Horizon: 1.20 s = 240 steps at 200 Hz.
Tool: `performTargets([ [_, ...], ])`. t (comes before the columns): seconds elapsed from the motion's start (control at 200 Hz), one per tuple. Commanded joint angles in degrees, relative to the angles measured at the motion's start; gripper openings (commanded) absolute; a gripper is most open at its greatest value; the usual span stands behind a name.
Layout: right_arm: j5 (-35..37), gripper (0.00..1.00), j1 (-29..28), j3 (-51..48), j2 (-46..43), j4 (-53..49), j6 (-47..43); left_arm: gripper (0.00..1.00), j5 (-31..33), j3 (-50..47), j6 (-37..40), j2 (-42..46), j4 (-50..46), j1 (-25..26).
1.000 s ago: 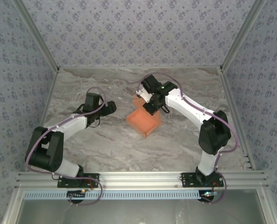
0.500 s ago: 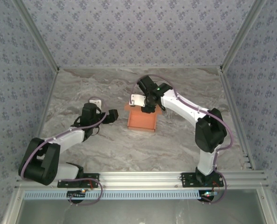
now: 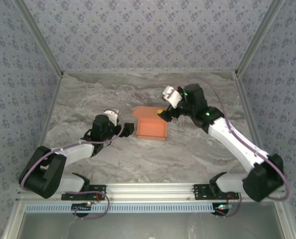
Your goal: Fold the paper box
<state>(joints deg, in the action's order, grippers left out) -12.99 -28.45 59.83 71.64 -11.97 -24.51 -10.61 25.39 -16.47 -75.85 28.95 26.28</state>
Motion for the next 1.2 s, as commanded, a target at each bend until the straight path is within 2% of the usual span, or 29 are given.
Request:
performTargets([
  [0.0, -10.5, 1.0, 5.0, -11.8, -2.9, 9.7, 19.4, 0.99, -3.1, 2.5, 7.2, 0.4, 1.6, 0.2],
  [0.065, -12.6, 1.0, 7.6, -16.5, -3.3, 14.3, 23.9, 0.99, -3.1, 4.4, 9.8, -0.7, -0.5, 0.3],
  [0.165, -16.6, 1.0, 9.2, -18.1, -0.6, 15.6, 22.7, 0.93, -4.4, 7.0, 14.1, -2.8, -2.7, 0.2],
  [0.275, -13.4, 1.0, 9.5, -19.6, 2.4, 21.4, 23.4, 0.92, -6.5, 9.9, 15.8, -5.5, -4.2, -0.2],
  [0.34, -12.6, 0.9, 10.3, -18.8, 5.1, 23.2, 23.8, 0.9, -7.8, 11.3, 14.2, -7.2, -3.5, -0.8],
  [0.475, -14.1, 0.69, 10.6, -13.7, 10.9, 20.4, 24.0, 0.82, -10.6, 14.0, 11.0, -10.2, -2.6, -2.3],
  [0.6, -15.7, 0.53, 10.5, -10.7, 14.1, 18.9, 26.1, 0.64, -13.6, 16.4, 8.8, -12.0, -3.0, -3.1],
  [1.009, -6.4, 0.42, 6.0, -11.4, 13.6, 14.7, 33.2, 0.32, -15.6, 19.3, 4.2, -16.2, -5.1, -1.6],
  [1.194, -1.3, 0.4, 3.1, -11.2, 13.4, 13.9, 37.3, 0.24, -16.0, 20.4, 2.4, -16.4, -5.9, -0.8],
])
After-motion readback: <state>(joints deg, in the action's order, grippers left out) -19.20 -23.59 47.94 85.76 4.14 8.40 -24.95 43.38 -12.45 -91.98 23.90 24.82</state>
